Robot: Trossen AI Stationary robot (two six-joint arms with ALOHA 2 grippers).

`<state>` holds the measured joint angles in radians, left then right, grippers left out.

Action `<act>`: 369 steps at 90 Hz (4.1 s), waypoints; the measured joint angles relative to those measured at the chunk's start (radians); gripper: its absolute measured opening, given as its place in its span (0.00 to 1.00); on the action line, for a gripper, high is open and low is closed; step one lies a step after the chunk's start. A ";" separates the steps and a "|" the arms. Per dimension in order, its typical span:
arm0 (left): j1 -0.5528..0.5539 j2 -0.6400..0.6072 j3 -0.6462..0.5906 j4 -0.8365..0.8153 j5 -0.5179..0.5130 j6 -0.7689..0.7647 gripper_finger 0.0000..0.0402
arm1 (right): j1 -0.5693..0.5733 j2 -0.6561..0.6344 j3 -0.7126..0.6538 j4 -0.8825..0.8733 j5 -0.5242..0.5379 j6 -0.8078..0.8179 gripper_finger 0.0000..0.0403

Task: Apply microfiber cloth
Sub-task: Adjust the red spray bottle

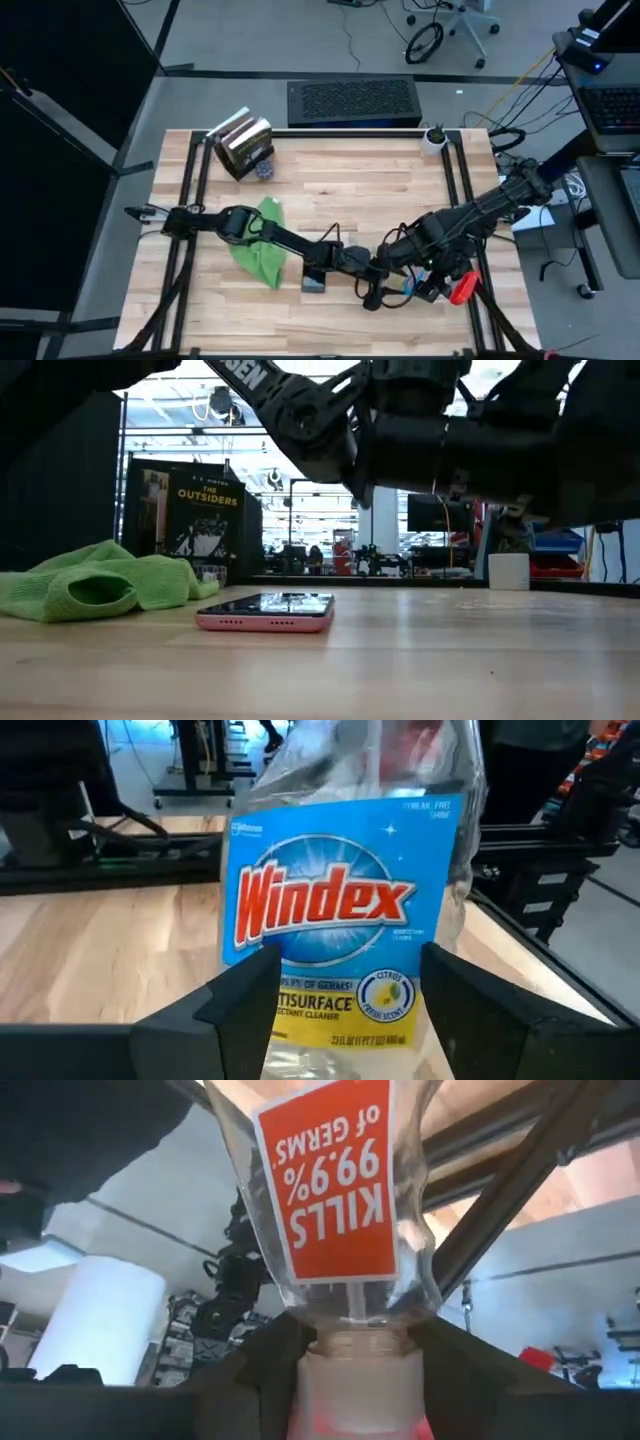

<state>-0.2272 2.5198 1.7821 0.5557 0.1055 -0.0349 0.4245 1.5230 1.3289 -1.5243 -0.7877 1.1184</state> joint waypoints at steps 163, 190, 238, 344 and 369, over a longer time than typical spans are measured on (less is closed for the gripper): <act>0.025 -0.012 0.006 -0.060 -0.004 0.031 0.55 | 0.152 -0.030 0.292 0.016 0.581 0.152 0.71; 0.027 0.000 0.004 -0.083 -0.004 0.018 0.55 | 0.379 -0.019 0.298 0.043 0.671 0.467 0.71; 0.023 -0.261 0.007 -0.557 -0.036 0.161 0.55 | 0.571 0.069 0.209 0.048 0.903 0.574 0.71; 0.030 0.091 0.474 -0.841 -0.017 0.194 0.55 | 0.788 0.061 0.159 -0.006 1.104 0.790 0.71; 0.022 0.059 0.478 -1.111 -0.105 0.145 0.55 | 0.804 0.064 0.159 0.010 1.106 0.767 0.71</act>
<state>-0.2053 2.5786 2.2601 -0.5554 0.0005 0.1104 1.2287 1.5873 1.4883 -1.5146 0.3180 1.8854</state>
